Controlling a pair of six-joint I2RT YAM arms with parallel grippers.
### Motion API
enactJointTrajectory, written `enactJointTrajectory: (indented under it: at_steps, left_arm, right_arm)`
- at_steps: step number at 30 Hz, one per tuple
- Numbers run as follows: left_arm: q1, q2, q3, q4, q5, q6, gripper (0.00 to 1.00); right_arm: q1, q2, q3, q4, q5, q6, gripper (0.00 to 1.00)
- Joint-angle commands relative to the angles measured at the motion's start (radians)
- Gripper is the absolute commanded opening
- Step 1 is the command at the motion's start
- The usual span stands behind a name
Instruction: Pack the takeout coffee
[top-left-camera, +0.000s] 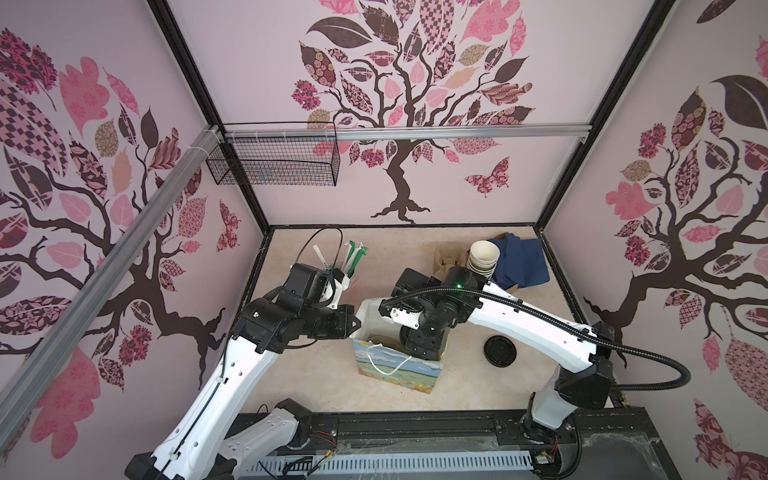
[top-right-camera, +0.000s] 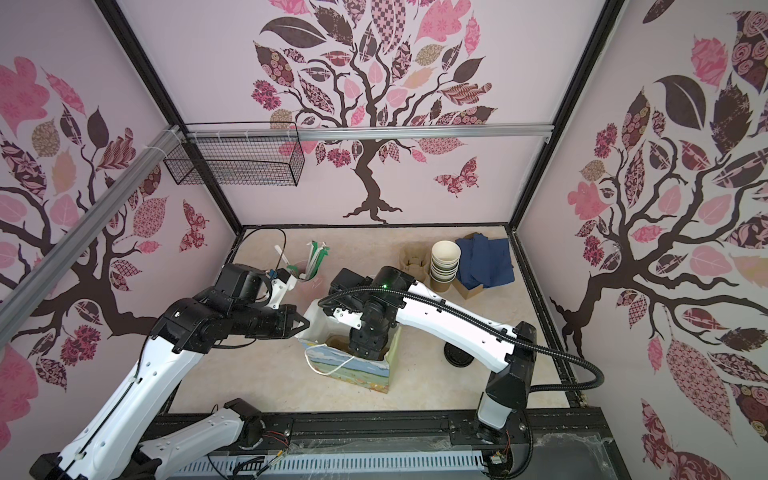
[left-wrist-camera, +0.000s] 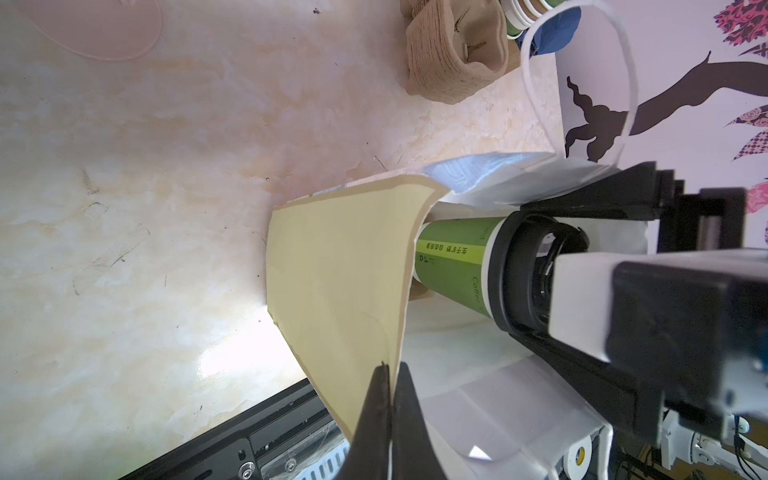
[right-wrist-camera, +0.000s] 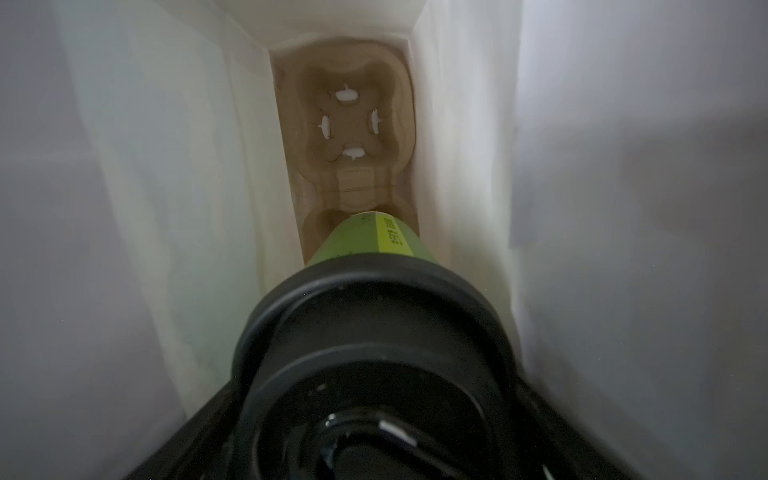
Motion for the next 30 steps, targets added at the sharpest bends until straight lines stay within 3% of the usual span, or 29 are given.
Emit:
enactJointTrajectory:
  at_steps: [1,30]
  left_arm:
    - [-0.003,-0.002,-0.025,0.016,-0.009,-0.006,0.0]
    - [-0.003,0.003,-0.019,-0.004,-0.017,0.007,0.0]
  right_arm:
    - [0.003,0.011,-0.003,0.011,-0.015,-0.024,0.79]
    - [0.001,0.105,-0.115,0.051,-0.046,-0.003,0.81]
